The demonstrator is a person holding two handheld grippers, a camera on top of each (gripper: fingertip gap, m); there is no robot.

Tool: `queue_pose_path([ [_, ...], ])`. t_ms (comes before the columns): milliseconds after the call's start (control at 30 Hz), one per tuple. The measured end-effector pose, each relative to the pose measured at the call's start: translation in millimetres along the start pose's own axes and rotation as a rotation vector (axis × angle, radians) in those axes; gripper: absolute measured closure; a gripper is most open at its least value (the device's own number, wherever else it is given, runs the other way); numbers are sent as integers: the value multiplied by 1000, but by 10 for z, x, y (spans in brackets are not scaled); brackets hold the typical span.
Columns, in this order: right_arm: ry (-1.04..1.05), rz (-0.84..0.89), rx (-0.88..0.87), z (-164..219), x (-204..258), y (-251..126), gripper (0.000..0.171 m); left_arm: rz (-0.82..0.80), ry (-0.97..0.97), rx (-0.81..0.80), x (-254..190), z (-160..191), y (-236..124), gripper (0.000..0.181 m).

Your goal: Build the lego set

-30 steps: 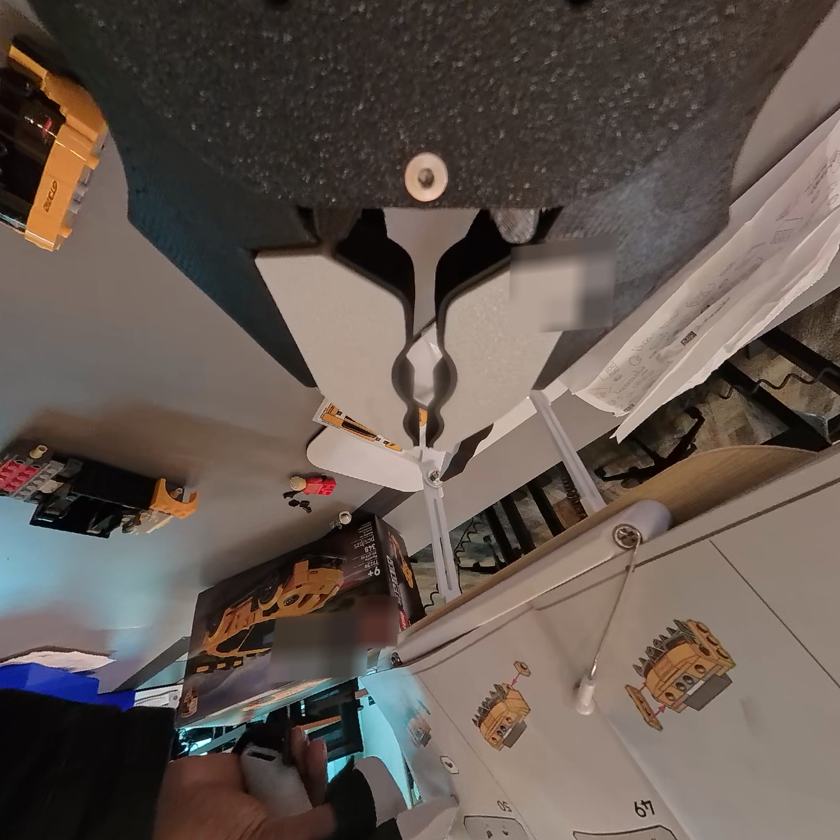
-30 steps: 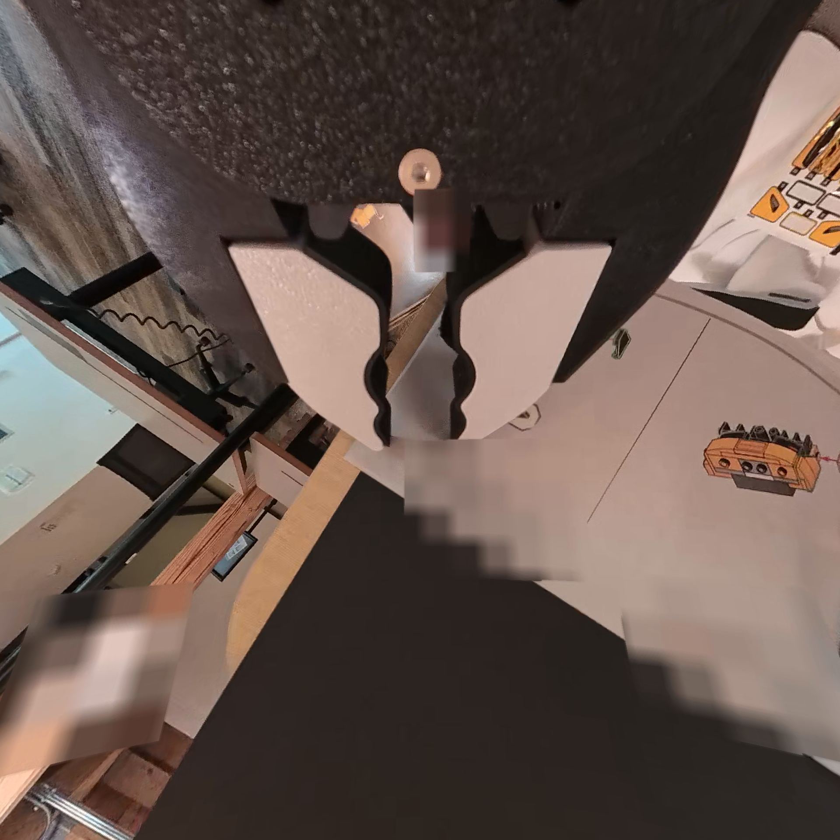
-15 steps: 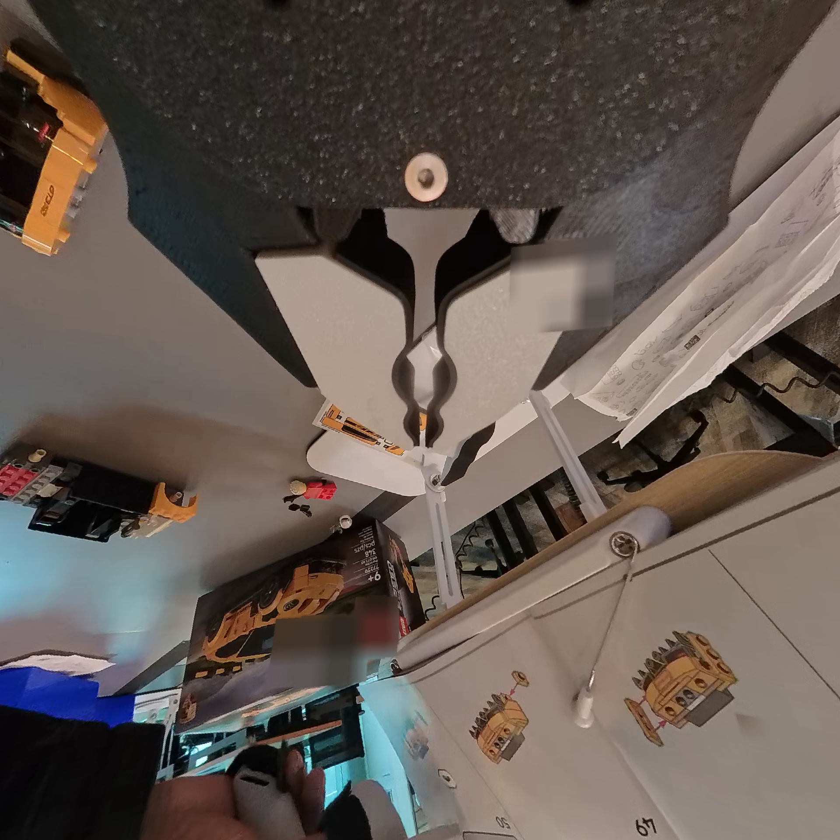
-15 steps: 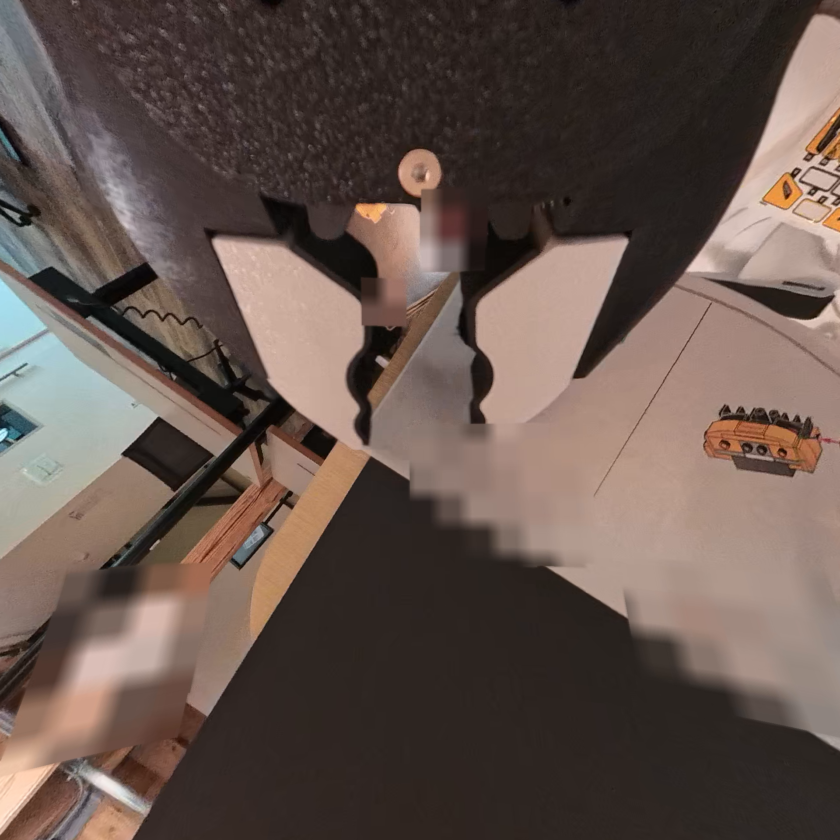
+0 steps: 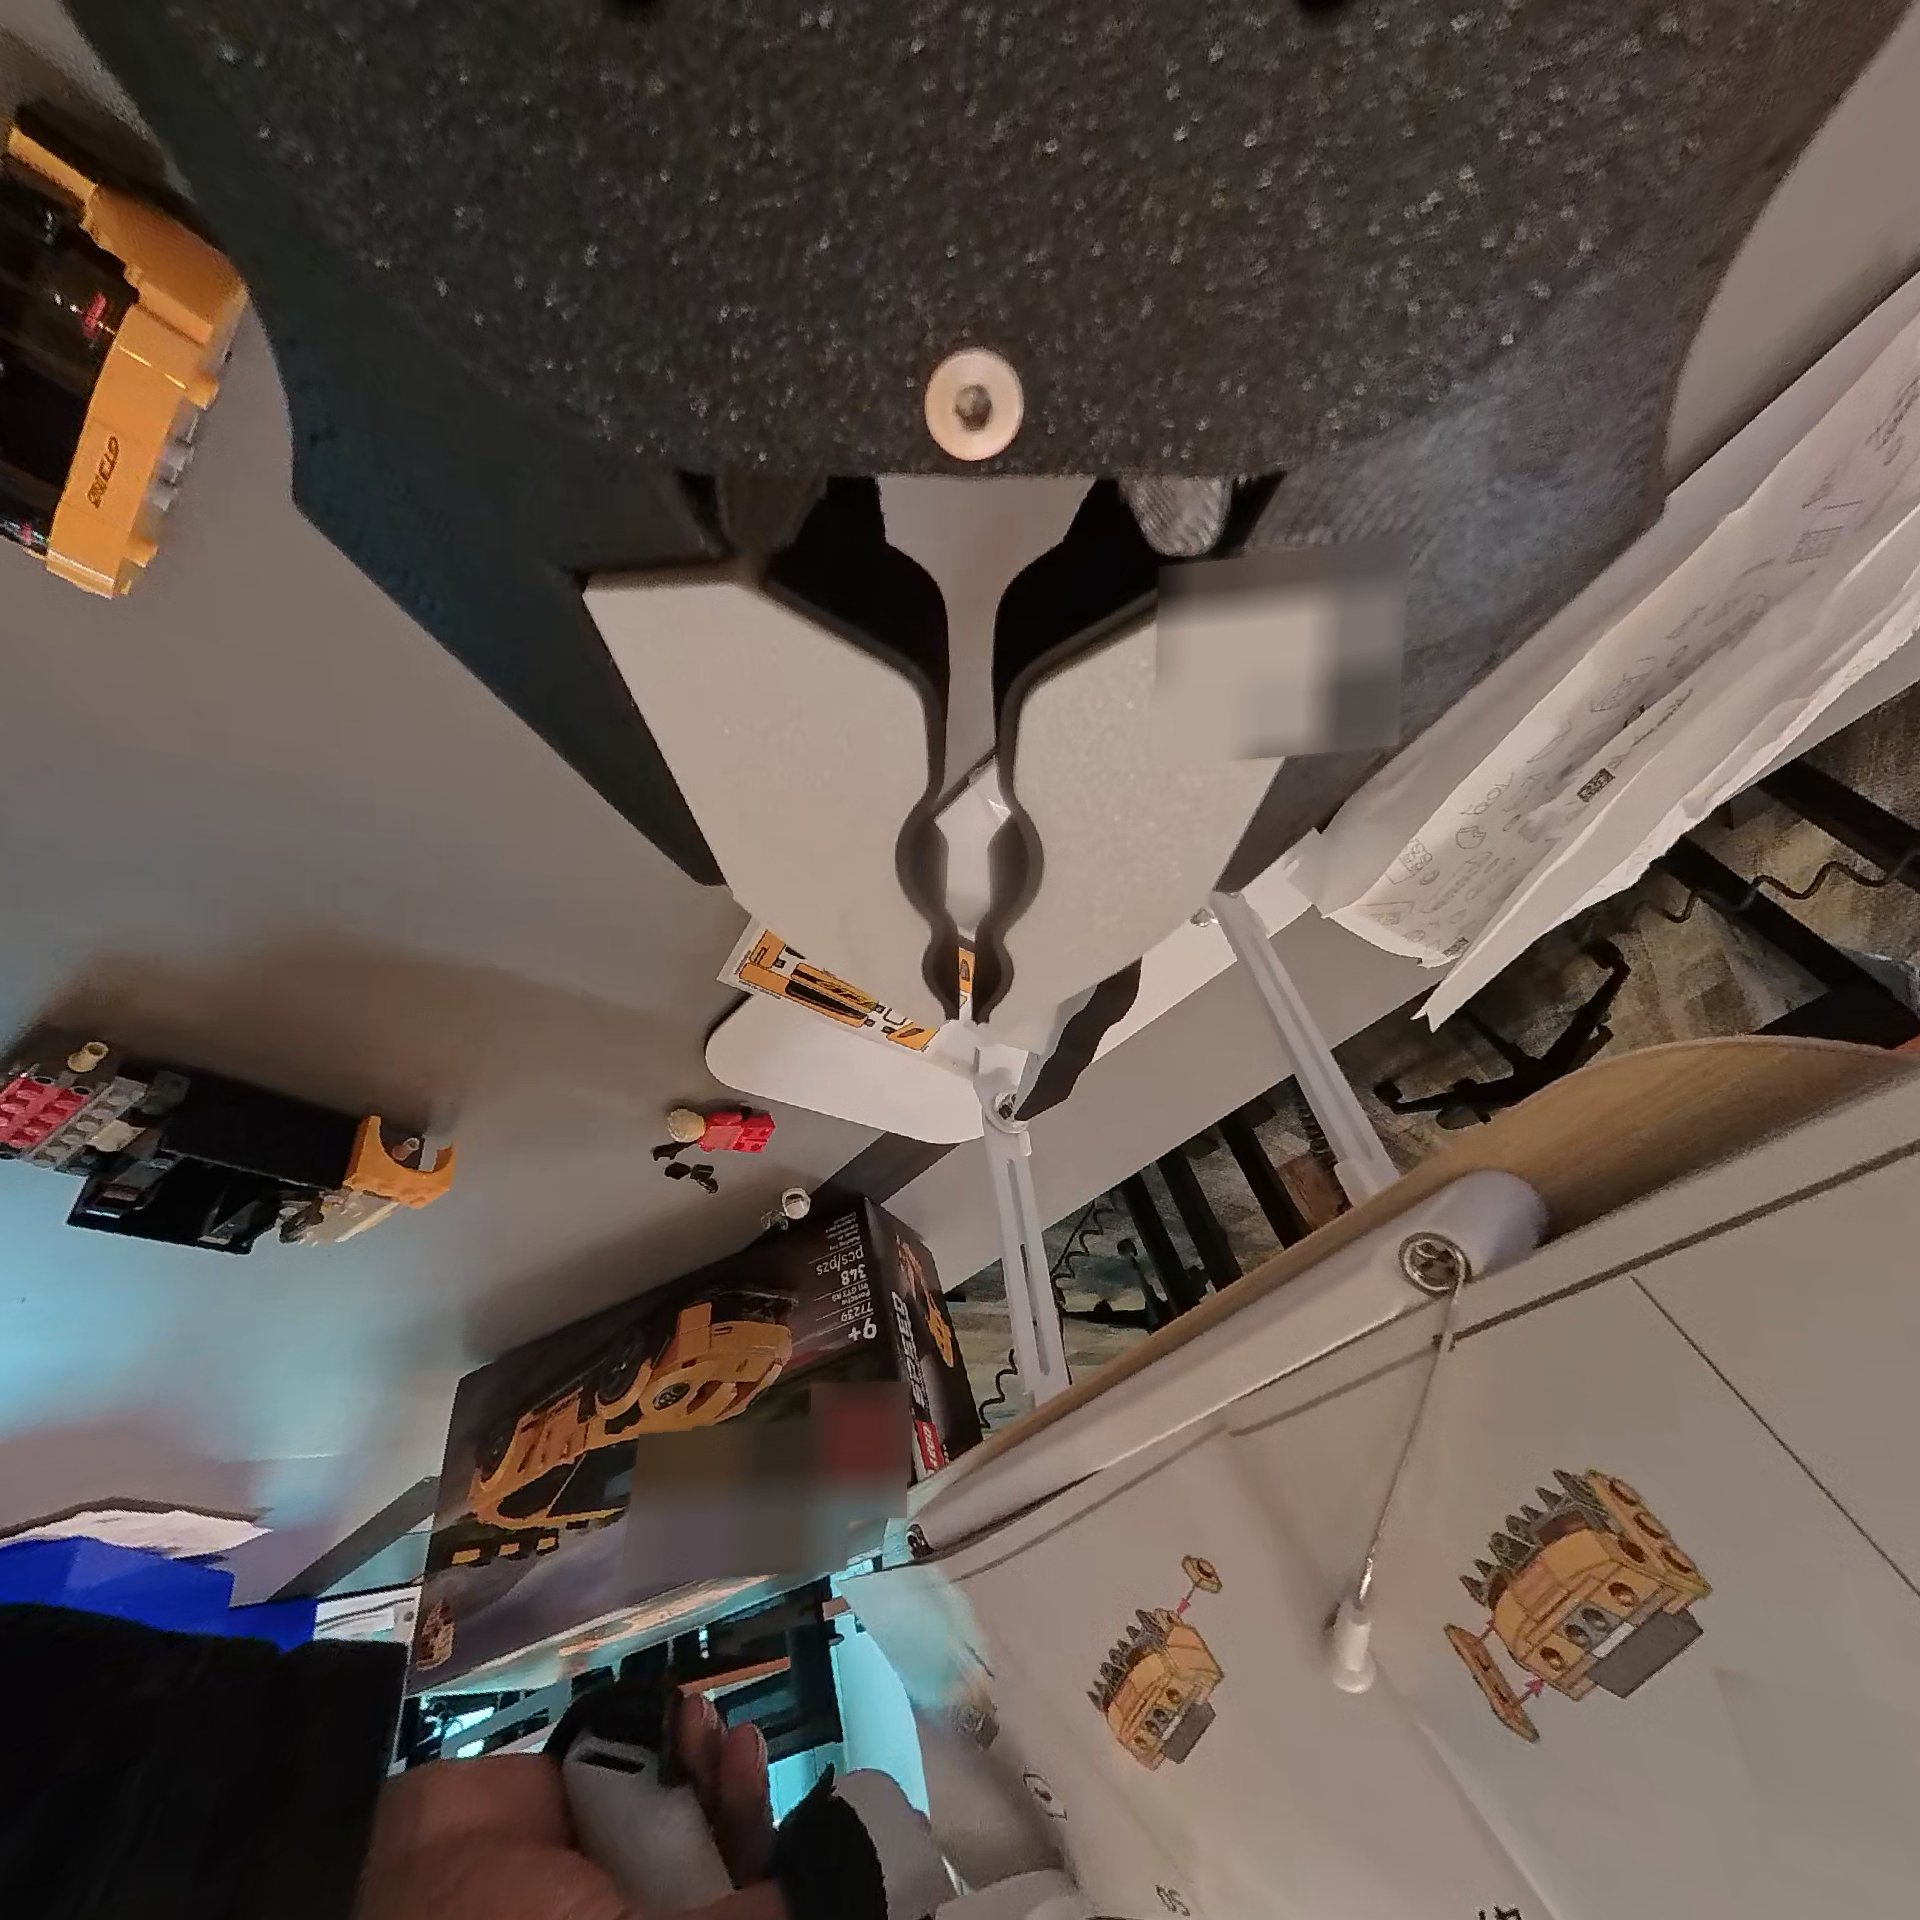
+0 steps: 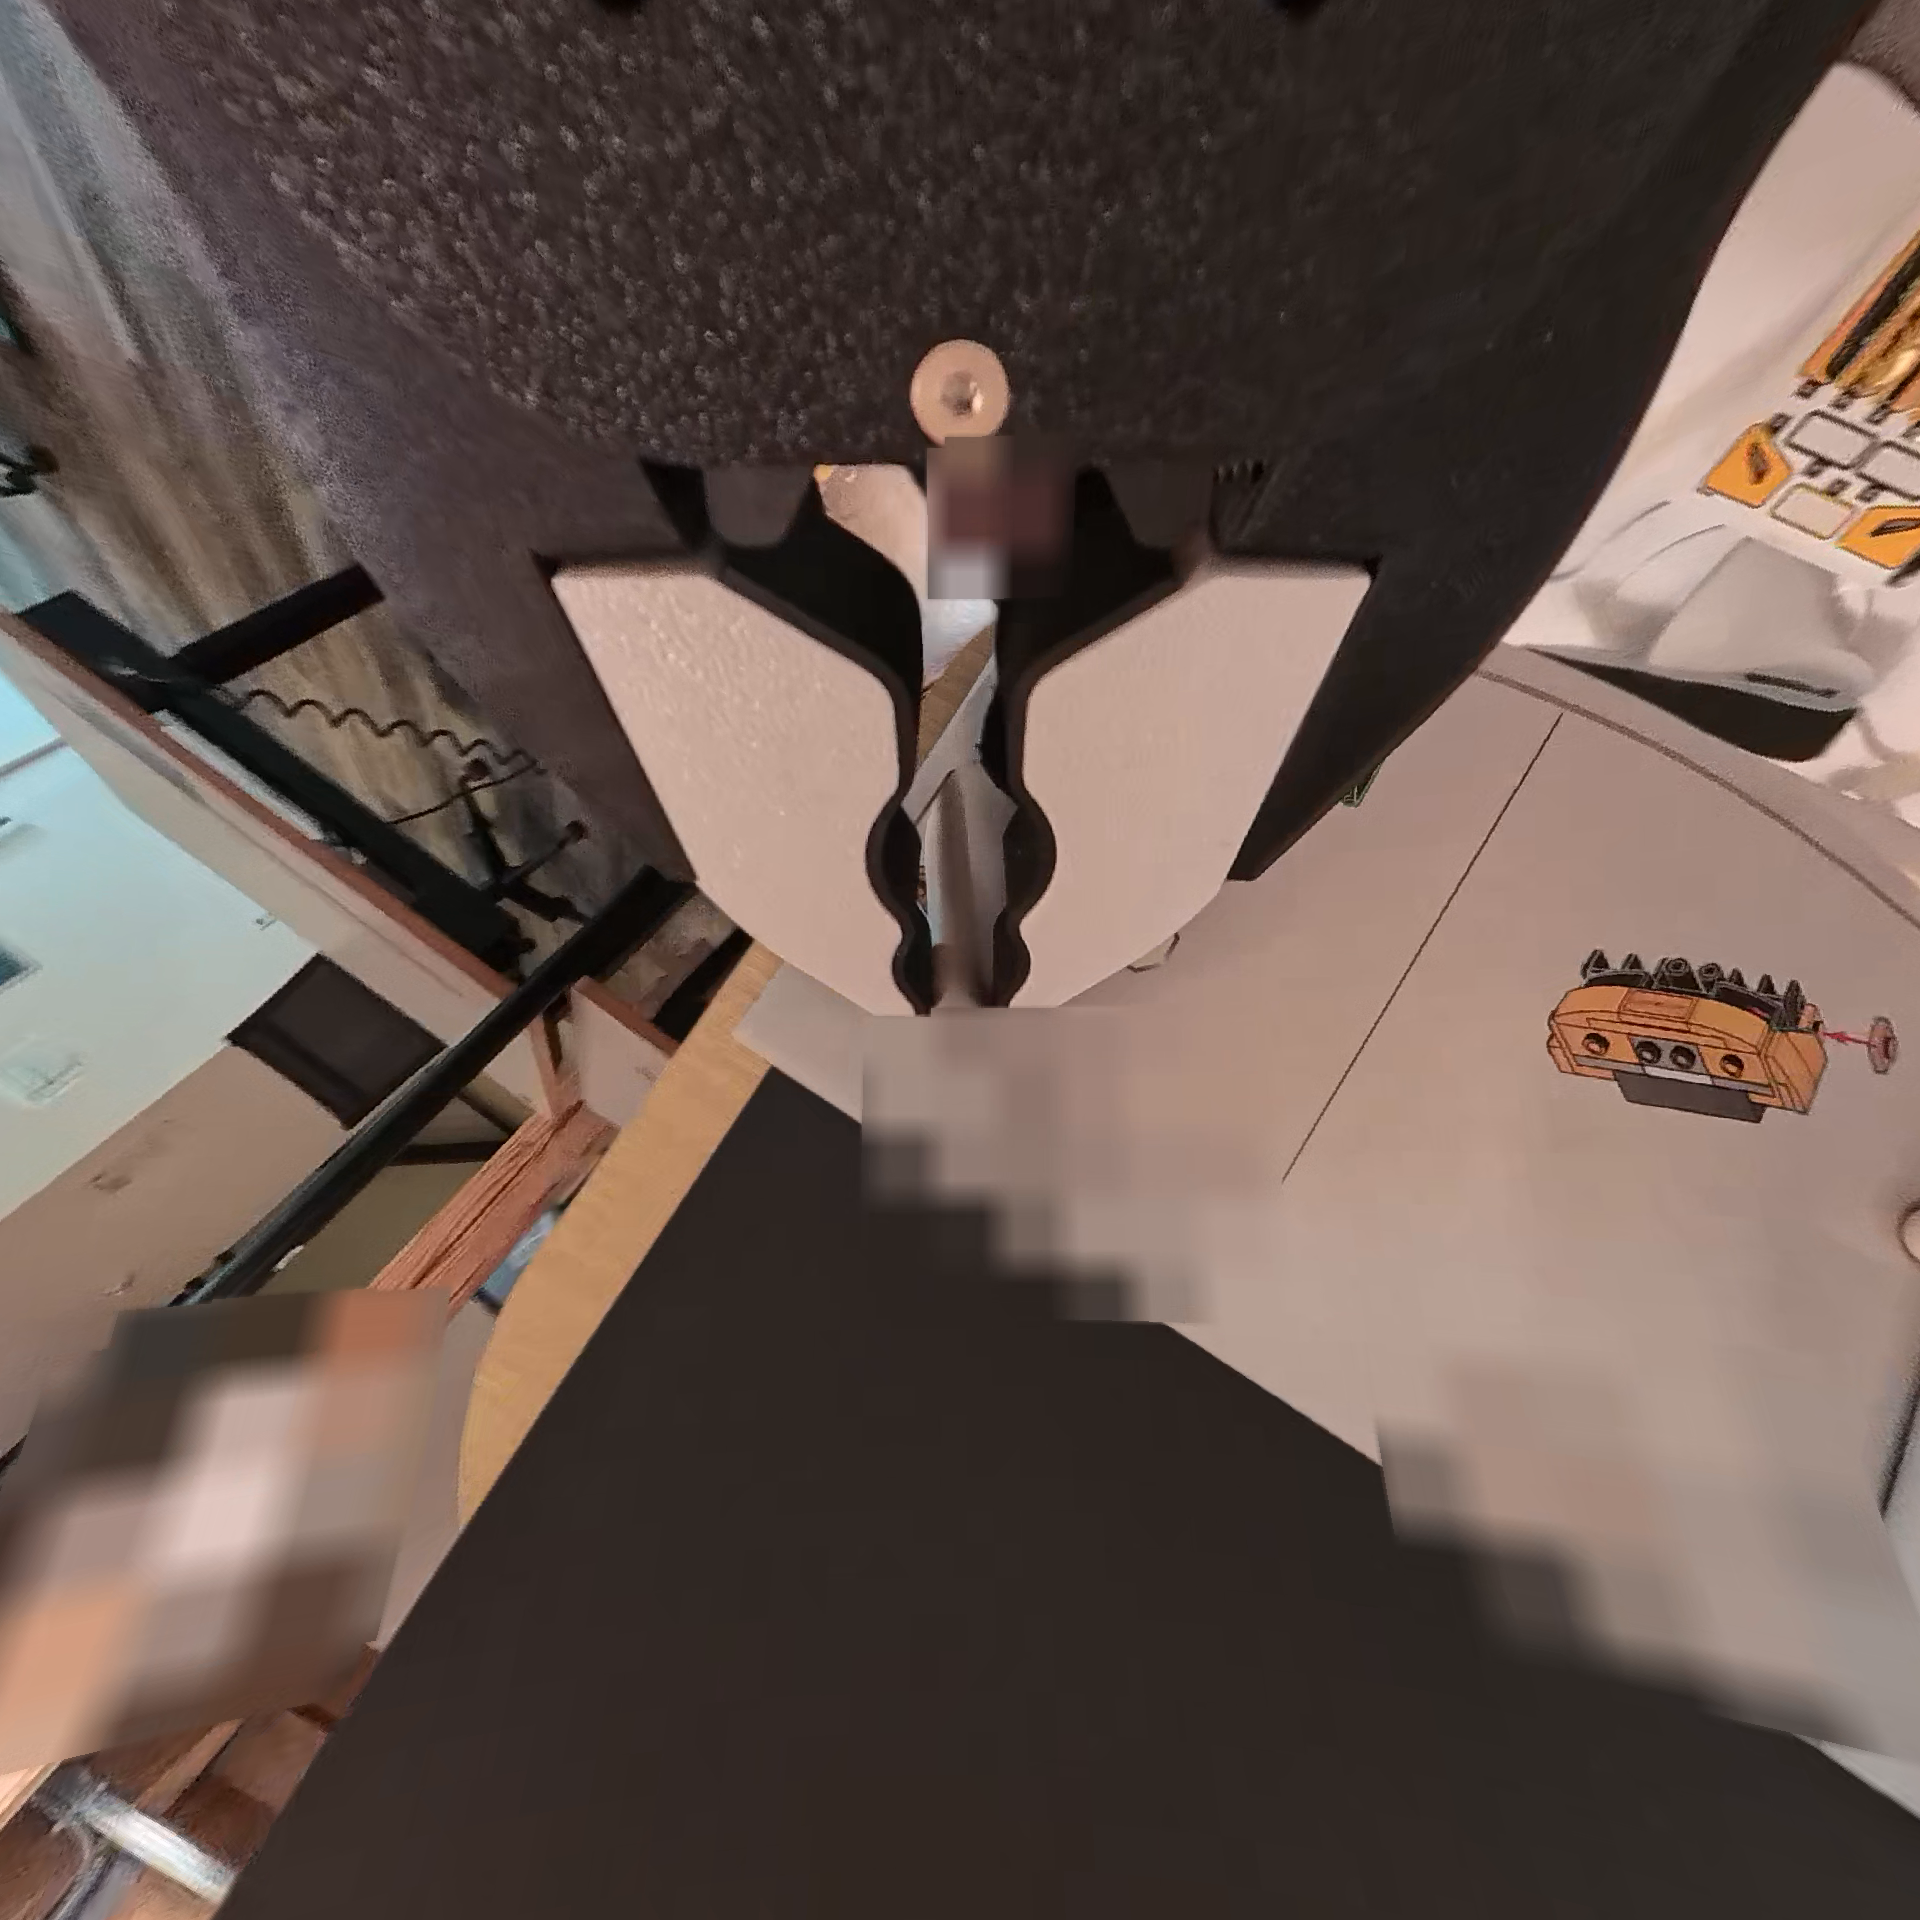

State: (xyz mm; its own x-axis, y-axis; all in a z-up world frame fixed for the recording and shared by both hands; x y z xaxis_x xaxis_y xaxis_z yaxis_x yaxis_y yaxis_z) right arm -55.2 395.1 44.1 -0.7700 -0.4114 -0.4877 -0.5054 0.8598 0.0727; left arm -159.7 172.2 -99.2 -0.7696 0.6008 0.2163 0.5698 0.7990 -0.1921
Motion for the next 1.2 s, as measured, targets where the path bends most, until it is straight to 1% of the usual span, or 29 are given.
queue_pose_path([
  [167, -141, 112, -95, -77, -8, -134, 160, 0, -4, -4, -2, -7, 3, 180],
  [300, -170, 159, -180, -129, 29, -309, 161, 17, -40, -54, -31, -141, 5, 178],
  [400, -191, 162, -271, -192, 108, -471, 164, 70, -143, -139, -34, -414, 38, 174],
  [500, -224, 137, -367, -276, 255, -645, 165, 176, -288, -262, -8, -847, 108, 163],
  [600, -288, 134, -438, -360, 393, -795, 165, 284, -401, -335, 77, -1271, 254, 155],
  [667, -334, 125, -478, -401, 498, -879, 165, 359, -512, -377, 152, -1482, 384, 151],
  [733, -381, 123, -516, -429, 605, -960, 165, 406, -628, -379, 234, -1560, 540, 148],
  [800, -438, 120, -557, -449, 719, -1041, 164, 438, -702, -382, 284, -1559, 671, 145],
  [867, -481, 109, -590, -452, 829, -1111, 164, 487, -761, -403, 268, -1543, 749, 150],
  [933, -521, 100, -619, -445, 925, -1171, 164, 552, -812, -430, 214, -1530, 775, 160],
  [1067, -566, 83, -653, -418, 1061, -1254, 161, 584, -843, -469, 209, -1490, 747, 181],
  [1200, -501, 42, -683, -456, 1102, -1453, 150, 542, -778, -463, 266, -1491, 645, 181],
])
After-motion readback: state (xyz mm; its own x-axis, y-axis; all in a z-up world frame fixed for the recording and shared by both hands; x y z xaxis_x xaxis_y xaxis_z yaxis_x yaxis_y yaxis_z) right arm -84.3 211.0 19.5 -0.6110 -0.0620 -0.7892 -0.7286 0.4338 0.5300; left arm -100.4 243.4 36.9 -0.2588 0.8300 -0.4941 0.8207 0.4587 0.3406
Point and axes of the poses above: each gripper's, where its closed fingertips meet, y out along the fingers, z out of its underside, x = y × z across the jaws, the point moved 1 cm from there along -y, back along the fingers, and after that the axes turned 15 degrees about z, right-handed, at the moved point
